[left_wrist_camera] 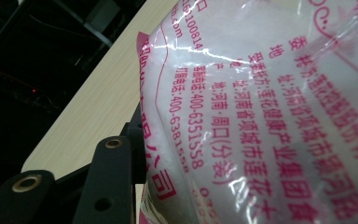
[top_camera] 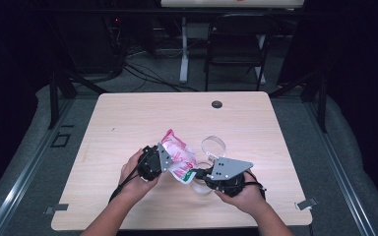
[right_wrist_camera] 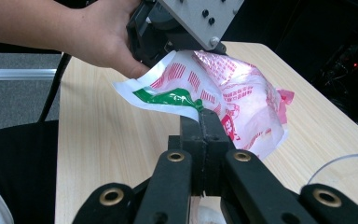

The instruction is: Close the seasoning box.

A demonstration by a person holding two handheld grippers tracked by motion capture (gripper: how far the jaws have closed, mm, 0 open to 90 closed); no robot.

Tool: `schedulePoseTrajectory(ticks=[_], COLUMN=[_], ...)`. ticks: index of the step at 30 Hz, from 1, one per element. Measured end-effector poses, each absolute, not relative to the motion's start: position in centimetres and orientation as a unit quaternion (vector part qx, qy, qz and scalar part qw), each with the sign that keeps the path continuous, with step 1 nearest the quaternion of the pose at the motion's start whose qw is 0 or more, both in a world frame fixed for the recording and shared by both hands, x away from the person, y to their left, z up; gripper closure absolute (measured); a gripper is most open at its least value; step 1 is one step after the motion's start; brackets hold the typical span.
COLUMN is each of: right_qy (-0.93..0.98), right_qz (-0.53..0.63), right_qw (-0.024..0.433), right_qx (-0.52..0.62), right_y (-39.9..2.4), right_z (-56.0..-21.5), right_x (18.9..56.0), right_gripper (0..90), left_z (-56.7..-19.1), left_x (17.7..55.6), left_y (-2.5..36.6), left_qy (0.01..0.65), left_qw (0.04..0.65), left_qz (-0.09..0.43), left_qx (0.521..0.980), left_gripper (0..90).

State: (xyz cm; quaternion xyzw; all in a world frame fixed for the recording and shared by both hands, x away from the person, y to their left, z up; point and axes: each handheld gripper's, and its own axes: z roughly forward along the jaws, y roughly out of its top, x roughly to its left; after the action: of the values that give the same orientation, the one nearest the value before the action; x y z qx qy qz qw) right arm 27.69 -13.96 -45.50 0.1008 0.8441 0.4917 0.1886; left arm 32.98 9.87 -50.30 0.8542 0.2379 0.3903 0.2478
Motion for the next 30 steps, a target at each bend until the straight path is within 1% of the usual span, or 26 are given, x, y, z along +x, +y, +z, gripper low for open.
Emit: schedulePoseTrajectory(ticks=[13, 30], right_qy=[0.851, 0.857], right_qz=[0.489, 0.479], right_qw=[0.162, 0.156], right_qx=[0.105, 0.103], right_y=[-14.6, -14.9], right_z=[-46.3, -46.8], right_x=[28.1, 28.0], right_gripper=[90.0, 90.0], left_z=[-50.1, -49.8], left_x=[33.3, 33.2], left_y=[9.1, 8.9], left_qy=[0.239, 0.234], left_qw=[0.25, 0.264], left_qz=[0.408, 0.436], left_qx=[0.845, 0.828], left_gripper=[58.4, 58.7])
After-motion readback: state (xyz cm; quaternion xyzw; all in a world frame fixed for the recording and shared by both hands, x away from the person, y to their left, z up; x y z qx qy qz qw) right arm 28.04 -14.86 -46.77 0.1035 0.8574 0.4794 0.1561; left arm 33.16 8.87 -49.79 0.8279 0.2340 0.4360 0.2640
